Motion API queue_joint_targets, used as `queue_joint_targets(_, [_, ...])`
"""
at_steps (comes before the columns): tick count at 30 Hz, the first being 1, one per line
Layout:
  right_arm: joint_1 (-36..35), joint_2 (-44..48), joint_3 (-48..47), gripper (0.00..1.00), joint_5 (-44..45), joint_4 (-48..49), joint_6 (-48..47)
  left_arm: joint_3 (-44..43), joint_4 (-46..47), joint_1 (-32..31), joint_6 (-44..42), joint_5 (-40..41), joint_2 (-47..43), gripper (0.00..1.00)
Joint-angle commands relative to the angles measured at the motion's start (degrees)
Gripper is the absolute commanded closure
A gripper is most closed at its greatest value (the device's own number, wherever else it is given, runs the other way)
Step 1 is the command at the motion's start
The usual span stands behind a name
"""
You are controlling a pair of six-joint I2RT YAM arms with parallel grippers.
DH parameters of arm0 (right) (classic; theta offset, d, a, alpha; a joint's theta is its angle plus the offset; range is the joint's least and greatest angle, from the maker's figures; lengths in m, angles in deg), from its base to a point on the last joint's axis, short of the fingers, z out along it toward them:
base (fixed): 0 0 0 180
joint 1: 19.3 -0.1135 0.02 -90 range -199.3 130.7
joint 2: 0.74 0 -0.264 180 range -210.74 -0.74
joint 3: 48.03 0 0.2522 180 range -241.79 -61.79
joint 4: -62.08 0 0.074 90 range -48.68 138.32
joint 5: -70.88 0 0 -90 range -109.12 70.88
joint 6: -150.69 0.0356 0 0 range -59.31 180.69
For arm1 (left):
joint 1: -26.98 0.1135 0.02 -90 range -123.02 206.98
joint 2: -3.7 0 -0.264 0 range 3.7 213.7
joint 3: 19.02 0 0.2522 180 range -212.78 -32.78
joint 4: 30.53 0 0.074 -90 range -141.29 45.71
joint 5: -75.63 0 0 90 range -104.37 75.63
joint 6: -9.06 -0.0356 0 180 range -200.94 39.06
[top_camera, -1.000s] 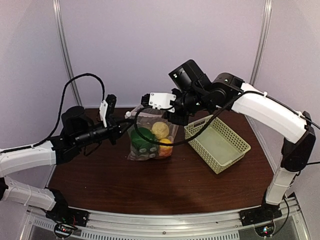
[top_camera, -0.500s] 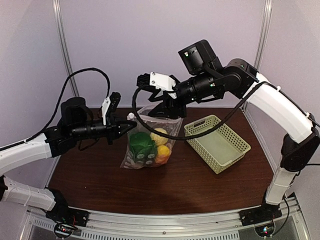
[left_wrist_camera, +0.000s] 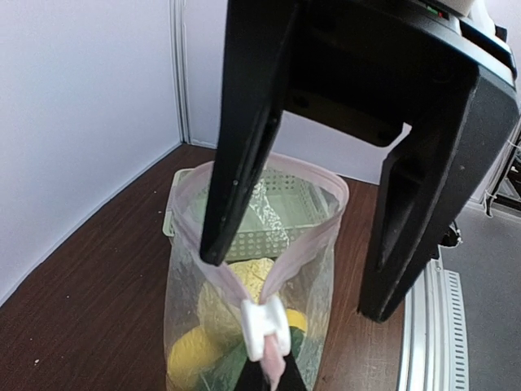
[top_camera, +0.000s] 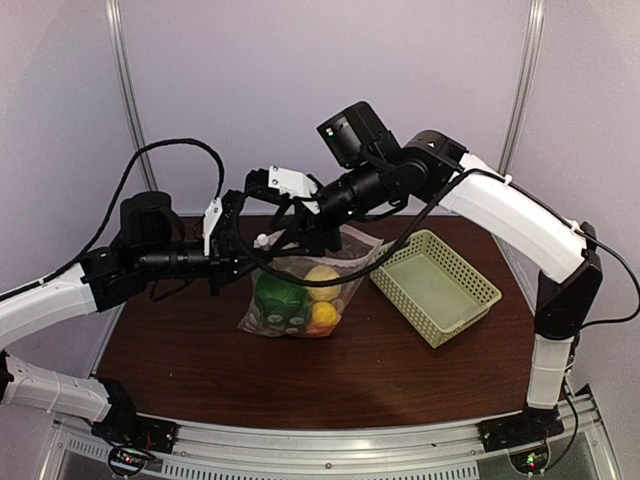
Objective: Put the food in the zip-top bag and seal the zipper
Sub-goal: Hold the zipper from the zipper food storage bag.
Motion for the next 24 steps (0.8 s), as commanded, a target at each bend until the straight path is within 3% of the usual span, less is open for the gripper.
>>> queue_joint_targets(1, [-0.3, -0.7, -2.6, 0.51, -2.3, 0.5, 1.3, -2.1, 0.1, -0.7, -2.0, -1.1, -0.3, 1.00])
queue_joint_targets(10, [-0.3, -2.1, -2.9, 0.55, -4.3, -0.8, -0.7, -2.5, 0.0, -1.6, -2.9, -0.9, -0.2, 1.00])
queue_joint_targets(20, [-0.3, -3.9, -4.8, 0.72, -6.1, -2.2, -1.4, -2.4, -0.4, -1.7, -3.1, -1.3, -0.6, 1.00])
queue_joint_targets(24, [-0.3, -3.4, -4.7, 0.75, -6.0, -2.2, -1.3, -2.3, -0.5, -1.7, -3.1, -1.4, -0.7, 1.00])
